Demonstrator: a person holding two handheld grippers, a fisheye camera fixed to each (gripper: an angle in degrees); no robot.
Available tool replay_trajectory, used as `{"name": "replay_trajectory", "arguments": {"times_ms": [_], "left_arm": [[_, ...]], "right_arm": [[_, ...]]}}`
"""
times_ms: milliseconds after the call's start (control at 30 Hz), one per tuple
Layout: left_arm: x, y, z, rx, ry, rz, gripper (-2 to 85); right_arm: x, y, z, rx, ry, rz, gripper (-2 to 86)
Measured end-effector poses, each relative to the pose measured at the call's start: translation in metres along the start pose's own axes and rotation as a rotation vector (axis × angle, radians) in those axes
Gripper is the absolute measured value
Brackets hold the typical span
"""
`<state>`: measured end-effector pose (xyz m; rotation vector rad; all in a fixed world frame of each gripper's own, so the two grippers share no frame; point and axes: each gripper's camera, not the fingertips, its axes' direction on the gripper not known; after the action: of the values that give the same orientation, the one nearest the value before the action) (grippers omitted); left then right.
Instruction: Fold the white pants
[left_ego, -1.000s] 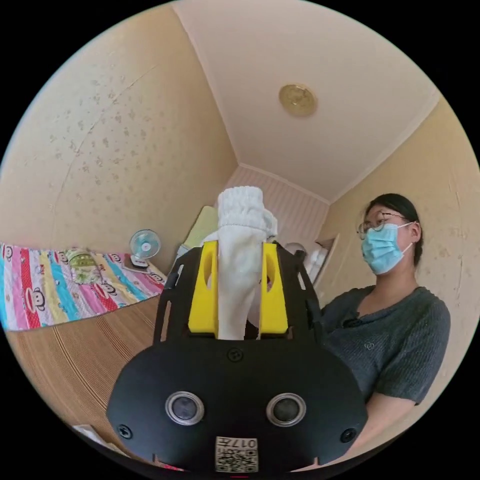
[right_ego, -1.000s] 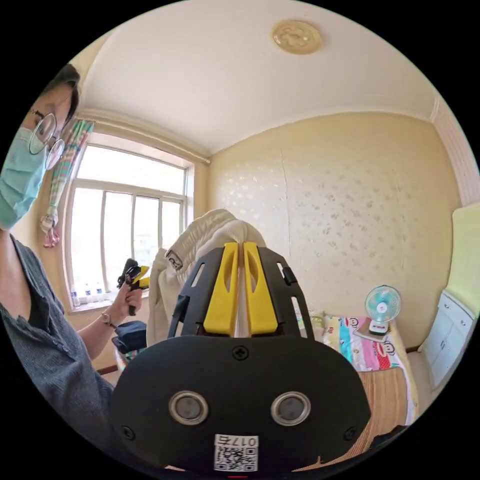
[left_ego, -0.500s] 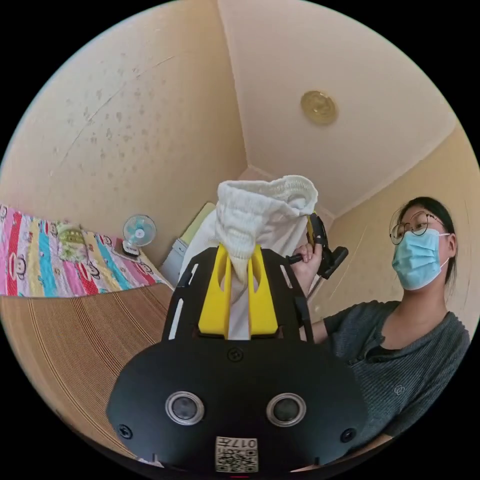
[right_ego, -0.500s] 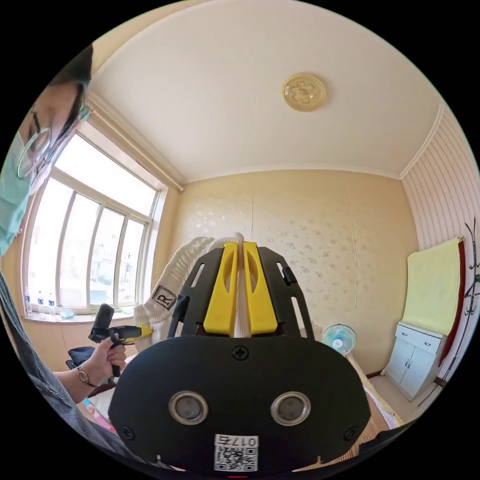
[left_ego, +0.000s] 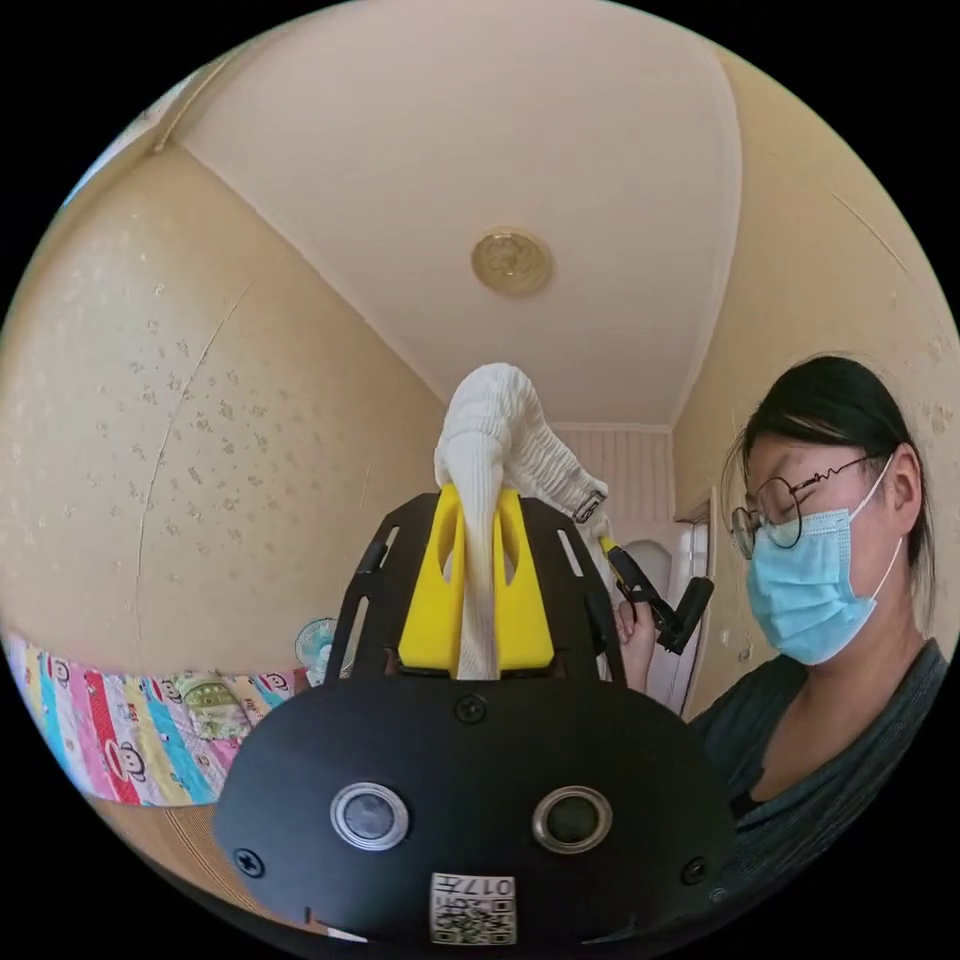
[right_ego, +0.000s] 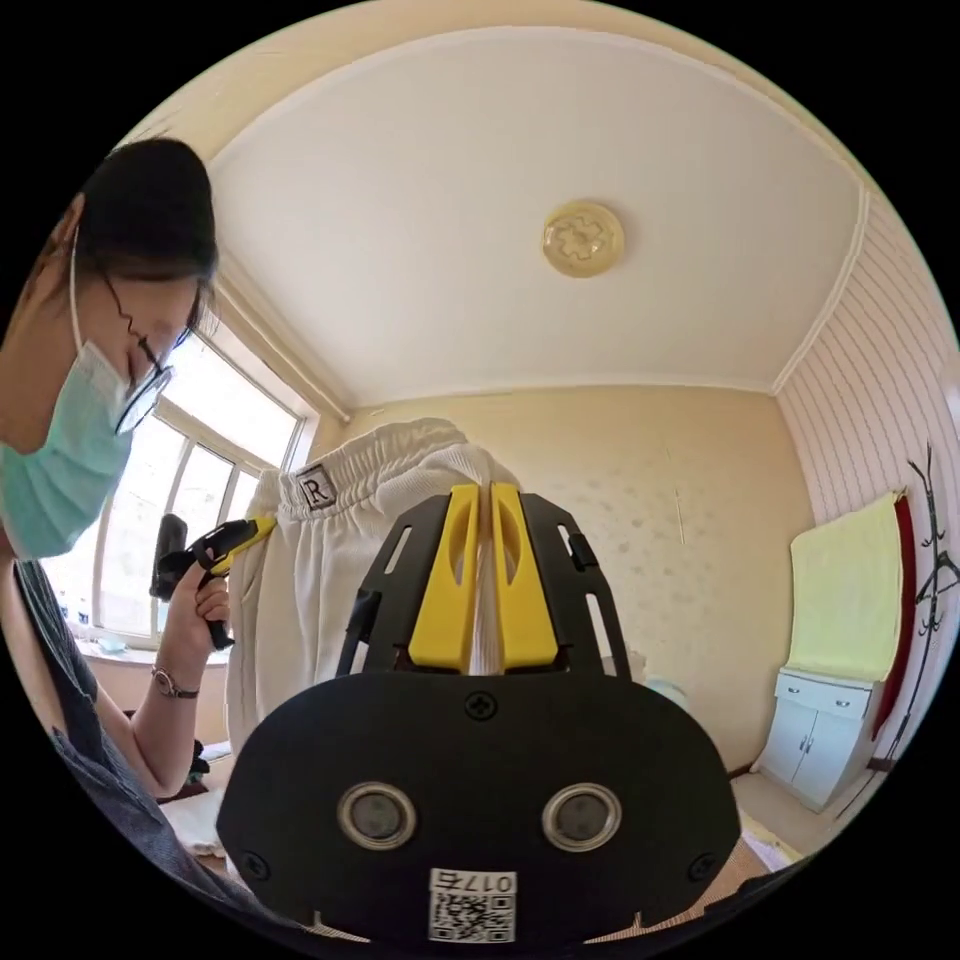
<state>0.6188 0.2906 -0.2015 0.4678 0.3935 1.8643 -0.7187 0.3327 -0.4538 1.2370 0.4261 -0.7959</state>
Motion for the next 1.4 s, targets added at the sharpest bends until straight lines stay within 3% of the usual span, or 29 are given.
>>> {"name": "replay_trajectory", "arguments": {"times_ms": [100, 167, 333, 433, 500, 567, 633, 700, 767, 833, 933, 1100, 1200, 1267, 1400], "left_arm": [[-0.034, 0.045, 0.003, 0.039, -0.250, -0.025, 4.0], [-0.083, 0.052, 0.036, -0.025, -0.368, -0.074, 3.9], [-0.353, 0.044, 0.172, -0.380, -0.575, -0.329, 7.4], [-0.445, 0.100, 0.140, -0.475, -0.806, -0.591, 10.3], [-0.467, 0.156, 0.105, -0.506, -0.734, -0.630, 11.7], [-0.475, 0.232, 0.071, -0.652, -0.688, -0.623, 11.4], [-0.472, 0.363, 0.010, -0.903, -0.744, -0.699, 11.0], [-0.464, 0.457, -0.042, -1.043, -0.747, -0.839, 11.2], [-0.448, 0.533, -0.090, -1.126, -0.712, -0.957, 12.2], [-0.422, 0.590, -0.139, -1.199, -0.787, -1.004, 12.4], [-0.398, 0.620, -0.176, -1.247, -0.904, -0.964, 13.0], [-0.389, 0.648, -0.217, -1.280, -0.961, -0.963, 13.8], [-0.389, 0.668, -0.241, -1.334, -0.975, -1.000, 13.7], [-0.387, 0.675, -0.250, -1.356, -0.962, -0.994, 11.6], [-0.368, 0.679, -0.258, -1.381, -0.596, -1.076, 3.1]], "right_arm": [[0.004, 0.060, 0.058, -0.140, -0.006, 0.033, 1.4], [0.015, 0.095, 0.155, -0.296, 0.040, 0.029, 1.3], [0.063, 0.190, 0.439, -0.618, 0.155, -0.002, 1.9], [0.080, 0.282, 0.535, -0.932, 0.267, 0.029, 2.2], [0.083, 0.344, 0.534, -0.998, 0.164, 0.133, 2.2], [0.067, 0.450, 0.504, -1.125, 0.012, 0.165, 2.5], [0.047, 0.541, 0.475, -1.315, -0.040, 0.140, 2.9], [0.025, 0.628, 0.440, -1.525, -0.055, 0.141, 3.3], [-0.006, 0.710, 0.393, -1.701, -0.168, 0.219, 4.1], [-0.029, 0.750, 0.368, -1.760, -0.277, 0.312, 5.3], [-0.071, 0.808, 0.348, -1.862, -0.427, 0.474, 8.4], [-0.127, 0.883, 0.338, -2.001, -0.464, 0.611, 10.4], [-0.133, 0.899, 0.334, -2.008, -0.300, 0.643, 8.0], [-0.129, 0.903, 0.329, -1.993, -0.414, 0.817, 4.4], [-0.118, 0.871, 0.314, -1.948, -0.434, 0.777, 3.3]]}}
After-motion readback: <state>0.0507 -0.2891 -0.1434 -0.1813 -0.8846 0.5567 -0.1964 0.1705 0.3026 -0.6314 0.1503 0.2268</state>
